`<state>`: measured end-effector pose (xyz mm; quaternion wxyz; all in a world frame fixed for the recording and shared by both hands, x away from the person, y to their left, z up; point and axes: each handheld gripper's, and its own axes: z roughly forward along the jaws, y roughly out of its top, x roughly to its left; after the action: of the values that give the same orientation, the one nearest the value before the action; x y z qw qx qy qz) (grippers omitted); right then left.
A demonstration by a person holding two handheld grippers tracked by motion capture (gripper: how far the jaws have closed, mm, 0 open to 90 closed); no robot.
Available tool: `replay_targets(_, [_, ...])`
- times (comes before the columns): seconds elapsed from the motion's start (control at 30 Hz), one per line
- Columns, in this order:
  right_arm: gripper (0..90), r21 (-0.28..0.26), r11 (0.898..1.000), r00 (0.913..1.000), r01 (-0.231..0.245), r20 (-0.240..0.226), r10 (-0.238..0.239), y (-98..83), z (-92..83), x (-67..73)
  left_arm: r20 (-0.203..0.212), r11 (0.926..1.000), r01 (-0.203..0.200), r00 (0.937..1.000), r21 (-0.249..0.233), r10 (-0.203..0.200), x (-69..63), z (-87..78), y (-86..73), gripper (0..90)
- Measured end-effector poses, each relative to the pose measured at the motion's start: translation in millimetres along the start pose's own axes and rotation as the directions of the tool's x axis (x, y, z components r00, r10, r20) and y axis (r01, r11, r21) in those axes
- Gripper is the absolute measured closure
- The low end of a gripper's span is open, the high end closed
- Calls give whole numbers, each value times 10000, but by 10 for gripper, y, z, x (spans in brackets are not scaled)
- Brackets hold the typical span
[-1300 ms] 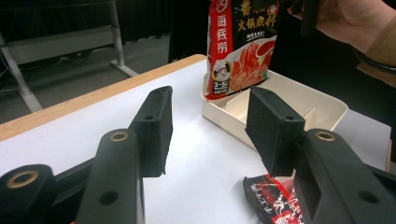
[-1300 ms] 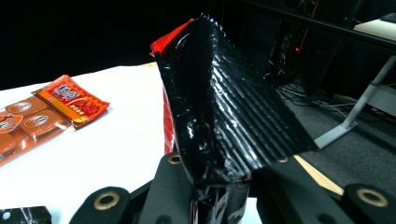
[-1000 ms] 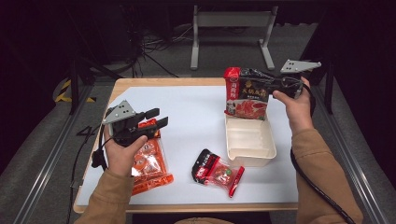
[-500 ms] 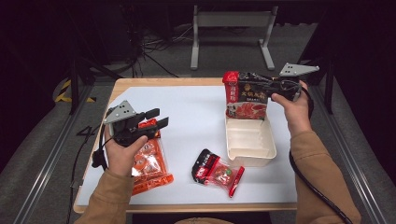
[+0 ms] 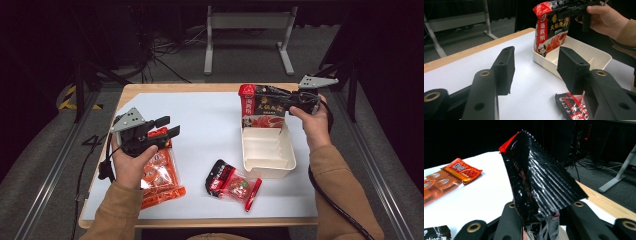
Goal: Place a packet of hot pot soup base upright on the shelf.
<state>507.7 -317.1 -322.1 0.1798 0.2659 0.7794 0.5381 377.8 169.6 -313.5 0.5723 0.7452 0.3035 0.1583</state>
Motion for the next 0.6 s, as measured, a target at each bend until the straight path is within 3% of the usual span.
replay_targets(0.47, [723,-16,9980,9972,-634,390,635,-139,-64,-55,-159,9998,46,9999,175,-43,31,-18,-25,427])
replay_targets(0.6, [716,2,9981,9971,-621,451,621,-148,-70,-56,-166,9994,194,9997,284,-190,58,-33,-48,406])
